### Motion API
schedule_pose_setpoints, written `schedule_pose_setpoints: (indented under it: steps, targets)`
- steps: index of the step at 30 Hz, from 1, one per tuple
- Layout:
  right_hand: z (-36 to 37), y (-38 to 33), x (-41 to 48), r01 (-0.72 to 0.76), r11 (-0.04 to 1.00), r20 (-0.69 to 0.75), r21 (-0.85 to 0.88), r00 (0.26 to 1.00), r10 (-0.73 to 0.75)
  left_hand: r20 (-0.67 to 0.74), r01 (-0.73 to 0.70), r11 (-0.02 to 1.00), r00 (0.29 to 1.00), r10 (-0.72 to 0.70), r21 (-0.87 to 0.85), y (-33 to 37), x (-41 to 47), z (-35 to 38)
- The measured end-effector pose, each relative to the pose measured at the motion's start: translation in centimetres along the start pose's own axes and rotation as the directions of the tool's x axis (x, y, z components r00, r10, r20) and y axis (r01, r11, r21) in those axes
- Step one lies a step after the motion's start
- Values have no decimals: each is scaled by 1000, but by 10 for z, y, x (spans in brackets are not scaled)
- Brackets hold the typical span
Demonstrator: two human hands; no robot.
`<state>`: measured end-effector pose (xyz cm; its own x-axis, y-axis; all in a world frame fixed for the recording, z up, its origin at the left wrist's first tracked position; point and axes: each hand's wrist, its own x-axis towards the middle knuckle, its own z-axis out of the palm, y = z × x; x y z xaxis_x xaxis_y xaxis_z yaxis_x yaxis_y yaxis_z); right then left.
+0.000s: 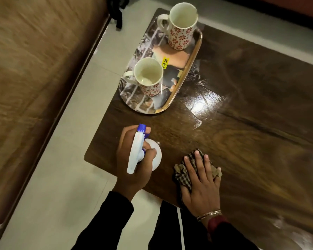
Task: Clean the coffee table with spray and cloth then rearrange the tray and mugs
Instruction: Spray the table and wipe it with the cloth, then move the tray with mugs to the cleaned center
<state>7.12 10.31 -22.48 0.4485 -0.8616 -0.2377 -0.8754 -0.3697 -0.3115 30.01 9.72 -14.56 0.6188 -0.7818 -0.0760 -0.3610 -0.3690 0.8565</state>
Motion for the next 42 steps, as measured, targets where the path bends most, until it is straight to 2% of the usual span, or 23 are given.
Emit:
schedule_pose_setpoints:
  steps: [2,3,4,7,11,15,17,19,22,24,27,31,33,34,35,37,39,40,42]
  targets:
    - [-1,0,0,5,1000,11,10,1000,-5,-11,-41,999,999,41,3,-2,-4,8]
    - [-1,1,-1,7,1000,16,12,1000,-8,37,4,1000,999,-3,-29,4,-5,10]
    - [-1,2,-2,7,1000,15,13,1000,-7,77,6,1000,997,-7,13,7,-4,13]
    - [-1,4,-1,2,1000,3,9,1000,-2,78,38,999,996,-39,15,5,-11,16]
    - [-1,4,-2,2,1000,18,2,1000,-2,63,17,988,998,-27,153,-15,-22,23]
    - [-6,4,-1,33,999,-11,36,999,-33,-176,58,992,984,-37,116,-24,-18,27]
    - [-12,10,-4,78,996,-34,52,997,-76,-167,100,982,983,-73,158,-15,-30,23]
    - [-20,18,-6,116,991,-82,73,991,-110,-229,112,978,971,-70,175,-17,-61,20]
    - [-32,37,6,91,989,-185,116,980,-69,-338,267,957,916,-215,115,-13,-110,26]
    - [-45,51,30,51,987,-243,155,970,-12,-414,390,919,848,-331,64,-9,-130,40]
    - [-69,67,85,12,978,-303,208,952,53,-415,438,897,828,-377,60,14,-139,70]
    - [-97,69,175,85,932,-281,352,959,19,-264,271,961,933,-246,63,68,-115,114]
    - [-108,61,223,98,910,-251,403,968,7,-197,277,959,939,-282,-51,85,-81,128]
    - [-112,57,247,94,896,-238,433,971,13,-193,352,928,908,-371,-125,90,-57,134]
    - [-118,52,269,86,880,-224,467,974,24,-204,456,864,844,-496,-215,93,-31,139]
    - [-126,44,312,56,860,-202,507,978,55,-223,602,662,641,-734,-446,87,20,150]
    - [-131,40,350,3,865,-180,502,978,102,-241,595,496,458,-856,-632,78,58,156]
    - [-133,39,367,-23,870,-171,493,978,123,-264,574,463,398,-879,-675,73,72,157]
    - [-136,39,395,-64,869,-144,491,978,153,-313,539,446,323,-893,-715,66,91,155]
